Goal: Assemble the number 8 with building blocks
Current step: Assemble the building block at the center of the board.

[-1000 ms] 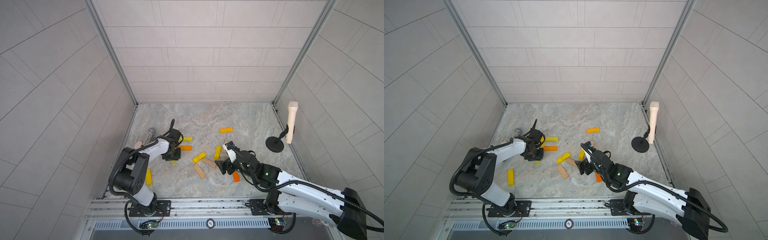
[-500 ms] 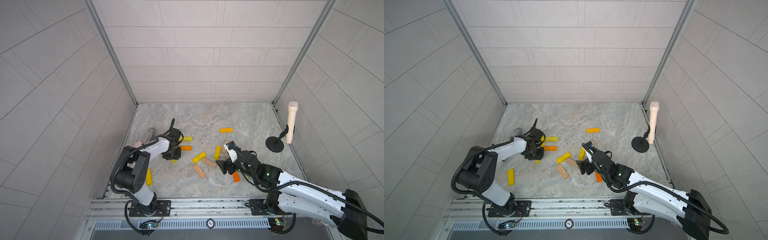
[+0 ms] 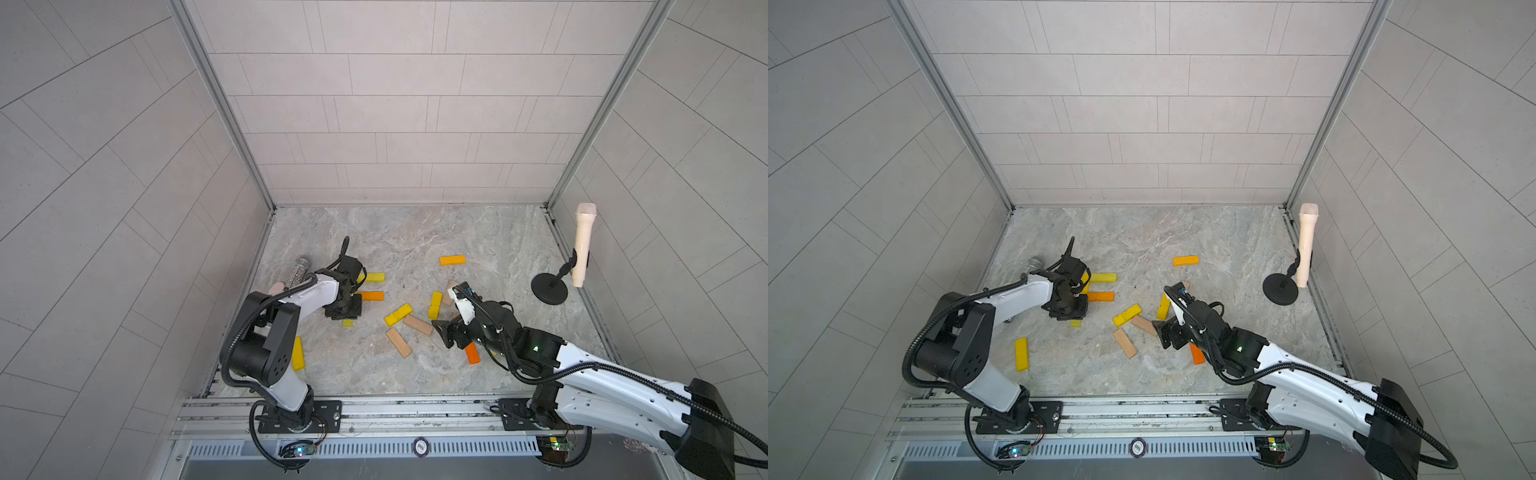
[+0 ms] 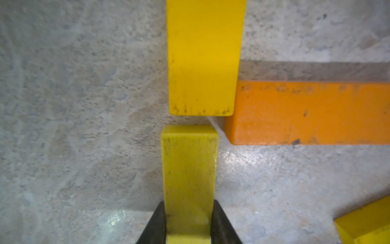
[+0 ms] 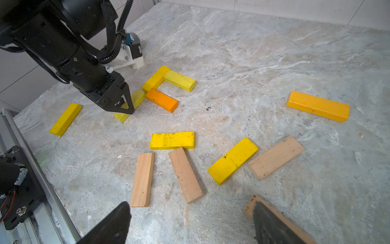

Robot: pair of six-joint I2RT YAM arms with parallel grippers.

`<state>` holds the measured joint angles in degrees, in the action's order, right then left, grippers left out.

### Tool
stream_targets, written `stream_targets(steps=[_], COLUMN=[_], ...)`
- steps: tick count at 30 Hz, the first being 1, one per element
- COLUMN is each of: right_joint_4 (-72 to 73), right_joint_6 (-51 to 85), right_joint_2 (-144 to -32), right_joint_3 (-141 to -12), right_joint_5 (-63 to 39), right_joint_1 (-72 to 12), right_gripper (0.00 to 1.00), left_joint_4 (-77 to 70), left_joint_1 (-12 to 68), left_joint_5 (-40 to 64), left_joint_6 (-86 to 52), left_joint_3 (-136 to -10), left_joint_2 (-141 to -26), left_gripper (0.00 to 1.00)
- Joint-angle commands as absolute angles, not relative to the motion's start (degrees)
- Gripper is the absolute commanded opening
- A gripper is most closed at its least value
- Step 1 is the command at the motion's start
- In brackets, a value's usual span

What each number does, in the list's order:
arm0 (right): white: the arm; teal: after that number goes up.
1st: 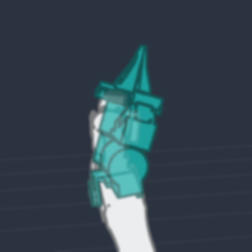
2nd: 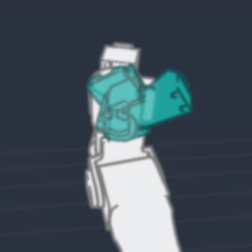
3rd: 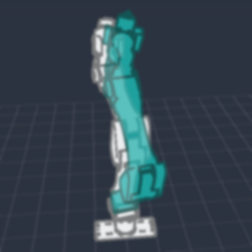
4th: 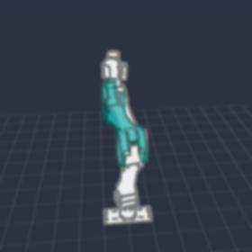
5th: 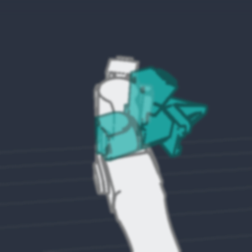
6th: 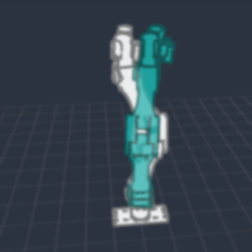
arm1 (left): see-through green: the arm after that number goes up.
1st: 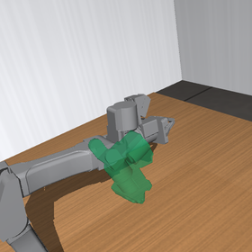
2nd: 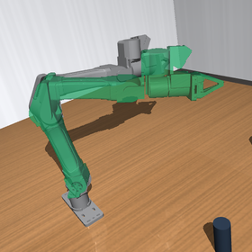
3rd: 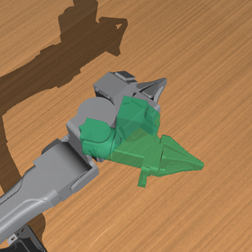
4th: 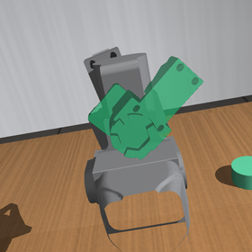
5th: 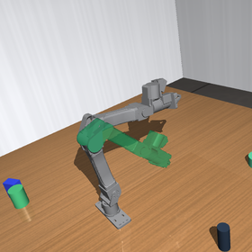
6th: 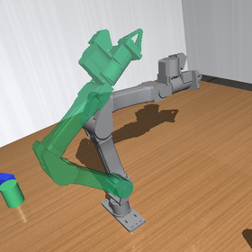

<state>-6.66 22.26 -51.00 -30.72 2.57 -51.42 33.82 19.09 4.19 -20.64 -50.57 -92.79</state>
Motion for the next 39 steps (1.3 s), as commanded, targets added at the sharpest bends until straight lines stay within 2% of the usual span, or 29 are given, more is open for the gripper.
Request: stream_targets(steps=[1,7,14,18,32,39], right_joint_4=[-6.59,-6.64,-6.59,-6.37,-6.14,-6.15], right_joint_6=[22.18,22.15,22.31,22.41,22.59,22.65], right_joint_2=[-50.39,-50.30,-50.13,-50.20,-50.25,-50.20], right_joint_3=[-30.26,-30.25,-29.88,-29.68,-29.53,-29.36], right_joint_5=[2.57,2.64,2.64,2.64,2.68,2.72], right_joint_1=[-51.21,-51.15,-51.15,-51.15,-51.16,-51.15], right_gripper=[0.92,0.92,0.92,0.92,0.92,0.92], left_joint_4=[32.39,32.69,33.13,33.75,35.24,34.62], left_joint_1=[18.73,18.81,18.81,18.80,18.77,18.76], left_joint_5=[4.57,3.92,3.59,3.76,2.81,2.75], left_joint_6=[-19.48,-20.02,-20.96,-21.80,-21.93,-21.82], left_joint_3=[-50.71,-50.36,-49.72,-49.42,-50.37,-50.12], left_joint_2=[-93.82,-93.32,-91.91,-89.64,-91.07,-92.37], left_gripper=[0.31,0.31,0.43,0.46,0.45,0.40])
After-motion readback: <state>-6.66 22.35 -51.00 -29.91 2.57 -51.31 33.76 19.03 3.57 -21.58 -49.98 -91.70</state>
